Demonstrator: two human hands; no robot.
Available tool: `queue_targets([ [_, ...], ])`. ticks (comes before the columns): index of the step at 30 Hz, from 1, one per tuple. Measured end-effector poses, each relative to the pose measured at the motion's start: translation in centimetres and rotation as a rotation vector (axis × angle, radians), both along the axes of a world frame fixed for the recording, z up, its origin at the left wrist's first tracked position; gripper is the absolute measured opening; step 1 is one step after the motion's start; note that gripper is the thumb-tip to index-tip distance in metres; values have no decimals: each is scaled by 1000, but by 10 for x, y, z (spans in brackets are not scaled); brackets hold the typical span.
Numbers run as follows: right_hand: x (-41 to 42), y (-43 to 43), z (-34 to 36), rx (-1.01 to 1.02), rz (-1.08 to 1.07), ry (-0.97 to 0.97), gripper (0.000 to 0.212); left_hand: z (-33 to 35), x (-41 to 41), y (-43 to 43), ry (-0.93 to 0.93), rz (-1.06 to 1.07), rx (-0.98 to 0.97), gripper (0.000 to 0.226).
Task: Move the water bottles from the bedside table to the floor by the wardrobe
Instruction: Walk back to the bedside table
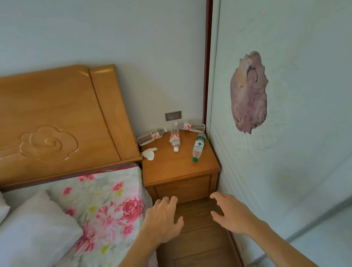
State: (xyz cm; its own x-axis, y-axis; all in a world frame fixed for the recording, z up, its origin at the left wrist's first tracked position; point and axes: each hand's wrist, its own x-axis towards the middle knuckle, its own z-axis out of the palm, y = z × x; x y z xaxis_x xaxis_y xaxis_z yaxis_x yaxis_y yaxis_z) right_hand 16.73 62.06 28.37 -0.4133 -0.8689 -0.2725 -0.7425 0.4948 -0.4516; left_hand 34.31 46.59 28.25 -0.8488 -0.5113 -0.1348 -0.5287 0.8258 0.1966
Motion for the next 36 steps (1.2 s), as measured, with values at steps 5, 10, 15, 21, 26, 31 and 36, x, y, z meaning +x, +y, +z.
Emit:
queue_targets([
  [5,-27,-42,-7,0,38,4,51,-5,-17,-32,-25,22,-2,55],
  [10,-62,-95,-13,-2,85,8,50,-10,-44,-71,-44,62,10,57],
  [15,-108,-152,-17,-7,121,-8,49,-12,-86,-118,-50,99,14,55],
  [21,-161,-211,-21,-4,125,-31,50,-13,-140,-171,-62,126,33,53],
  [26,-190,-247,-29,7,121,-55,48,-15,-172,-206,-101,145,51,55],
  [31,-208,-281,-40,37,132,-80,49,-20,-186,-240,-134,189,77,56],
  [36,-220,-316,-51,77,117,-97,49,-32,-196,-277,-169,204,88,55],
])
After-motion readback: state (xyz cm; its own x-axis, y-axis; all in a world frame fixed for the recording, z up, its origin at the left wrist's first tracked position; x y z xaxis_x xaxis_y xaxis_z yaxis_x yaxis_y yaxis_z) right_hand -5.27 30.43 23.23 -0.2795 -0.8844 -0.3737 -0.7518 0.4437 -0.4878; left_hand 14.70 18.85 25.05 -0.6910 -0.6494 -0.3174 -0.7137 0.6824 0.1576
